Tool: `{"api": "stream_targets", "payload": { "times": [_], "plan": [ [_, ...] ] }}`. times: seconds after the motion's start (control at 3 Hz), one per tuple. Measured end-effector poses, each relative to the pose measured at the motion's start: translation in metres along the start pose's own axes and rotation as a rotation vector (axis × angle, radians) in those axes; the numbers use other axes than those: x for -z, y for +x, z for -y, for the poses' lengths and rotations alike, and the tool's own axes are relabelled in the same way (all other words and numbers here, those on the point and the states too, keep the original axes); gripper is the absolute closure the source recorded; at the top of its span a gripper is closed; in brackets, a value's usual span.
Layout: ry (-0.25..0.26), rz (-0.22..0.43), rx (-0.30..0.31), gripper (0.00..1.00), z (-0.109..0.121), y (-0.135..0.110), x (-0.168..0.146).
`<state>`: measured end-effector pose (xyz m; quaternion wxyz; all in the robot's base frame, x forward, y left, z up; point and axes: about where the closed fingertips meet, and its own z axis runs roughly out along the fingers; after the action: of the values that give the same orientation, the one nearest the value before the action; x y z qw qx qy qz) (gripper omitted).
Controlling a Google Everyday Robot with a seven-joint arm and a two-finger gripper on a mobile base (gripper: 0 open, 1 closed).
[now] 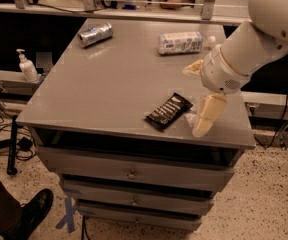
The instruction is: Pick rxbar chocolate
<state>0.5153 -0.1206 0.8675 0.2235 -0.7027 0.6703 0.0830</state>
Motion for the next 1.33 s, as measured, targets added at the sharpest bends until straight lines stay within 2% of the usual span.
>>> {"api": "stream_targets", "payload": {
  "times": [0.33,0.67,1.0,1.33],
  "plan": [
    [-0.025,0.021,-0.028,0.0,0.012,-0.003,-0.024],
    [-0.056,0.014,-0.065,0.0,0.022,-0.004,-0.044],
    [-0.091,-0.011,-0.109,0.18,0.027,-0.005,-0.056],
    [-0.109,-0.03,-0.156,0.41,0.029,-0.001,-0.059]
  ]
}}
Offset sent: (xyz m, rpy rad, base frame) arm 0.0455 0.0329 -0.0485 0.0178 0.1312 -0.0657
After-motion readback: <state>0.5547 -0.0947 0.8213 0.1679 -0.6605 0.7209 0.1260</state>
